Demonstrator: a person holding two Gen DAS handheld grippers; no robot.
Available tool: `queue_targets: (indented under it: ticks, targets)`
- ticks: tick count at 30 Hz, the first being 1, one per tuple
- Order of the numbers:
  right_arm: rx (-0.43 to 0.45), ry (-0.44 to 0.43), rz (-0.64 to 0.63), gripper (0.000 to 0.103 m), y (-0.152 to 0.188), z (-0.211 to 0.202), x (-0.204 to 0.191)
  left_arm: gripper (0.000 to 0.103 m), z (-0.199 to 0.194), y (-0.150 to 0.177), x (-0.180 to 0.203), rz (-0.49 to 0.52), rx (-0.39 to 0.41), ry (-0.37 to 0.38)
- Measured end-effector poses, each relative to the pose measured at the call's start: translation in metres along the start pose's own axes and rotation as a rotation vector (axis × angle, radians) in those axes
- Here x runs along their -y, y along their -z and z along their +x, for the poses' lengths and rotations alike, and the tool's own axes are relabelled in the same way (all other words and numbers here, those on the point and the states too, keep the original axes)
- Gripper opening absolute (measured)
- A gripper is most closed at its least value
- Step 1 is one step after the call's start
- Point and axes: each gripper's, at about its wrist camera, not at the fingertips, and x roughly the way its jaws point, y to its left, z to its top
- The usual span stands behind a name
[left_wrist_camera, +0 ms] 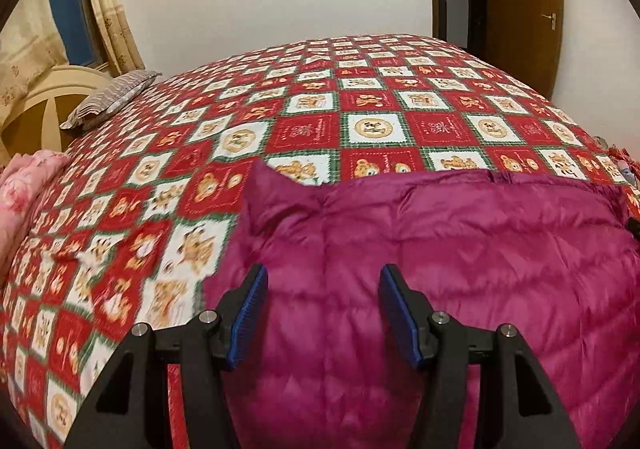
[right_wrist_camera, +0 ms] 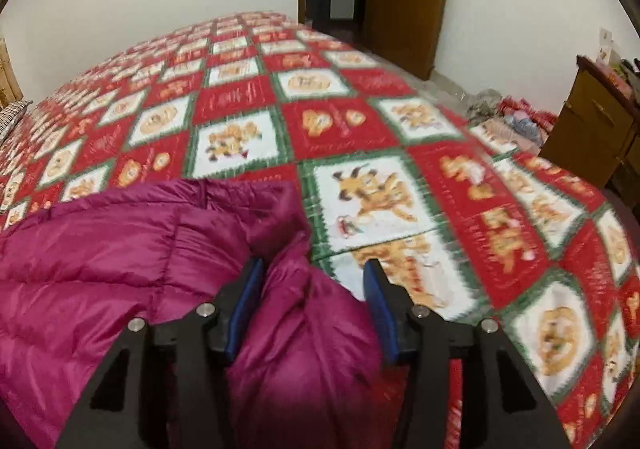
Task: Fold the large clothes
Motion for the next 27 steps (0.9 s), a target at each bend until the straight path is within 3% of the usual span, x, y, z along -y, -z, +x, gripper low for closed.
queue_targets:
  ticks: [4, 7, 12, 22, 27]
  targets:
    - [0.083, -0.022, -0.062, 0.052, 0.02, -0.052, -0.045, 0.059, -0.005, 0.011, -0.002, -0.008, -0.013, 0.013]
    - [0.067, -0.073, -0.063, 0.052, 0.04, -0.067, -0.059, 0.059, -0.001, 0.019, 0.0, -0.006, -0.024, 0.004]
    - [0.005, -0.076, -0.057, 0.05, 0.068, -0.043, -0.061, 0.059, 0.0, 0.03, 0.006, 0.032, -0.009, -0.03]
    - [0.093, -0.026, -0.113, 0.051, 0.087, -0.036, -0.069, 0.062, 0.014, 0.043, 0.016, 0.094, 0.041, -0.09]
    - [0.096, -0.02, -0.116, 0.052, 0.087, -0.038, -0.068, 0.062, -0.002, 0.049, -0.007, 0.003, 0.026, 0.02]
